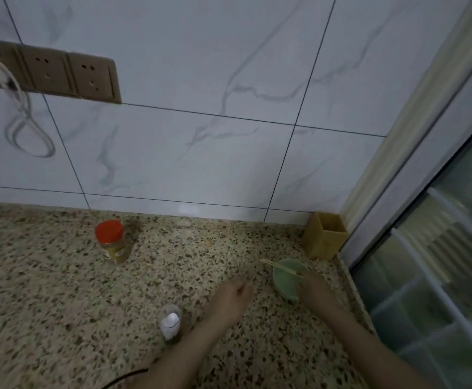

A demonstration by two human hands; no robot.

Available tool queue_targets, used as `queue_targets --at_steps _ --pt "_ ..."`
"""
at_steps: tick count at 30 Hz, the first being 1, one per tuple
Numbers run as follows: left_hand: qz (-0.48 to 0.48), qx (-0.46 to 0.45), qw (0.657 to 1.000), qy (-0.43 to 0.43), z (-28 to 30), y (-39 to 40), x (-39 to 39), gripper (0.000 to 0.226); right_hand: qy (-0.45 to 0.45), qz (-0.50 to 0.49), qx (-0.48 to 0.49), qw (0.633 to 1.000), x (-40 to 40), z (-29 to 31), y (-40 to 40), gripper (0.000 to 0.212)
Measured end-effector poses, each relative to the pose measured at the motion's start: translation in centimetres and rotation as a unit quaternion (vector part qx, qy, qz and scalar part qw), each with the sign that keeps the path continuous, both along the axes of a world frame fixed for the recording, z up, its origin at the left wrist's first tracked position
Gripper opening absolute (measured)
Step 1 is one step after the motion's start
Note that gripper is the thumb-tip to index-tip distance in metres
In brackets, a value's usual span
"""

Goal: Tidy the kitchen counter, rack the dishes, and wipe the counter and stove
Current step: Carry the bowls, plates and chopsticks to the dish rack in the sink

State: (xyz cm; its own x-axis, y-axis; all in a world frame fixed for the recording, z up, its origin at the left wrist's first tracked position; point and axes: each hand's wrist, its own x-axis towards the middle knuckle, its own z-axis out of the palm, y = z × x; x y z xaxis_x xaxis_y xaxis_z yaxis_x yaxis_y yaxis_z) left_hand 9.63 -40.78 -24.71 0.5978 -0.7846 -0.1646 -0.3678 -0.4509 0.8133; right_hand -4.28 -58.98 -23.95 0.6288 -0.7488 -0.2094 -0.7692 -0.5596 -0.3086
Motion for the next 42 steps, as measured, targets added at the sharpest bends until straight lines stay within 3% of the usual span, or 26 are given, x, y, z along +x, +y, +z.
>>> queue_targets --at_steps 9,13,17,21,24,28,31,36,40,42 --pt "0.015 0.012 0.999 0.038 -1.9 -4.3 -0.4 0.038 0.066 0.041 0.05 0.996 2.1 -2.3 -4.6 0.049" --pt "0.024 0.035 0.998 0.039 -2.4 -5.2 -0.4 0.042 0.026 0.053 0.067 0.996 2.6 -3.2 -5.7 0.047" --pt "0.033 0.078 0.995 0.047 -2.6 -6.7 -0.6 0.039 0.048 0.051 0.07 0.995 2.9 -4.6 -7.2 0.032" --pt "0.056 0.112 0.991 0.042 -2.8 -9.0 -1.0 0.041 -0.054 0.081 0.071 0.993 3.2 -3.9 -9.2 0.03" --pt "0.055 0.142 0.987 0.047 -2.6 -10.7 -2.4 0.028 -0.117 0.078 0.059 0.988 3.1 -2.4 -10.7 0.026" --pt "0.079 0.123 0.986 0.079 -3.1 -13.9 -4.6 0.031 -0.15 0.06 0.083 0.983 3.4 -1.6 -13.0 0.022" --pt "0.109 0.106 0.985 0.077 -3.4 -15.2 -5.7 0.003 -0.181 0.047 0.133 0.973 3.7 -1.8 -13.6 0.018" --pt "0.132 0.109 0.982 0.083 -3.8 -15.1 -4.4 0.022 -0.198 0.068 0.187 0.96 5.3 -2.6 -14.5 0.024" --pt "0.207 0.076 0.972 0.08 -2.4 -12.5 -2.8 0.002 -0.212 0.078 0.198 0.954 7.7 -2.3 -13.9 0.026" --pt "0.247 0.055 0.965 0.062 -1.4 -10.6 -1.6 0.006 -0.214 0.082 0.206 0.951 9.1 -2.0 -13.0 0.026"
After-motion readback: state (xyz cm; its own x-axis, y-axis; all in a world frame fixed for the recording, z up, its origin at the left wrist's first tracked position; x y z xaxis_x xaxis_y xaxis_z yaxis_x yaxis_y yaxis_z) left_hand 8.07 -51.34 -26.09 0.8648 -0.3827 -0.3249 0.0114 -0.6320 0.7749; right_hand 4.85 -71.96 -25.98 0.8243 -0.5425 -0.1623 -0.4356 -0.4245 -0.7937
